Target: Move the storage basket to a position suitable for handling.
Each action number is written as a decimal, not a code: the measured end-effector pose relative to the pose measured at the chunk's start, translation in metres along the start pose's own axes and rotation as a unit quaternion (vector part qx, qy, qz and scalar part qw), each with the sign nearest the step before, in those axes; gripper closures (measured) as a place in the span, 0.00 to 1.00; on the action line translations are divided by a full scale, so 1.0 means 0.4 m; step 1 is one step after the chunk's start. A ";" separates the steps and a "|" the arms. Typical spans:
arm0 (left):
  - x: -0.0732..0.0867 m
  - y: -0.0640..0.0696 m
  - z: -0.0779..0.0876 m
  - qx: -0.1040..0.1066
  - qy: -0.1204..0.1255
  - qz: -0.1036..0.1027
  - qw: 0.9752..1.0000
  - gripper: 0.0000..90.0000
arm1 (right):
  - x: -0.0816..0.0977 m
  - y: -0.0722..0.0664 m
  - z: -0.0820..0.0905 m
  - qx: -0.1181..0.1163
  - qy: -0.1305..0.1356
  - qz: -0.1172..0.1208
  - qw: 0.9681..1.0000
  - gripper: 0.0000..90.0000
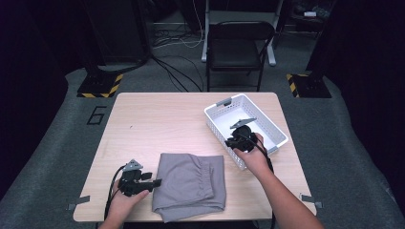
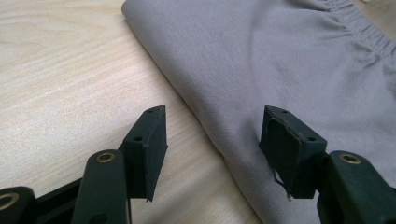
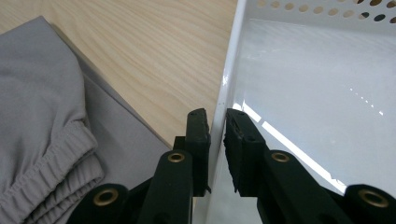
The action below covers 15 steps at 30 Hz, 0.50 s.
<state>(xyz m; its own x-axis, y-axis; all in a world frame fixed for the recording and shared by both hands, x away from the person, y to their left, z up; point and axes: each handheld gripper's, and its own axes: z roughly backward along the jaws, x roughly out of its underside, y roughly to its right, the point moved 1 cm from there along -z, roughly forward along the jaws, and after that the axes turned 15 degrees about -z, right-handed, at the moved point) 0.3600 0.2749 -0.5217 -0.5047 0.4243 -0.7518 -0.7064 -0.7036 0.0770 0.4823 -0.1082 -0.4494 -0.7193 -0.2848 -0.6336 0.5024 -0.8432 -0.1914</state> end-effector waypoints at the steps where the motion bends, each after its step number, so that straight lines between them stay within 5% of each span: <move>1: 0.000 0.000 0.000 0.000 0.001 0.003 1.000 0.46 | -0.003 -0.001 -0.002 0.003 0.000 0.000 1.000 0.88; 8: 0.002 -0.003 -0.002 0.002 -0.001 0.006 1.000 0.46 | -0.019 0.002 -0.012 -0.007 -0.005 -0.008 1.000 0.90; 15: 0.002 -0.004 -0.002 0.006 -0.001 0.012 1.000 0.45 | -0.035 -0.020 -0.025 -0.031 -0.022 0.036 0.999 0.94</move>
<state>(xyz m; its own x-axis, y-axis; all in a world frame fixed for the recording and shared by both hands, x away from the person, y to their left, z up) 0.3611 0.2760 -0.5231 -0.5225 0.4095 -0.7478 -0.7000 -0.7068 0.1021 0.4932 -0.0929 -0.4463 -0.6997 -0.3652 -0.6141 0.5821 -0.7897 -0.1937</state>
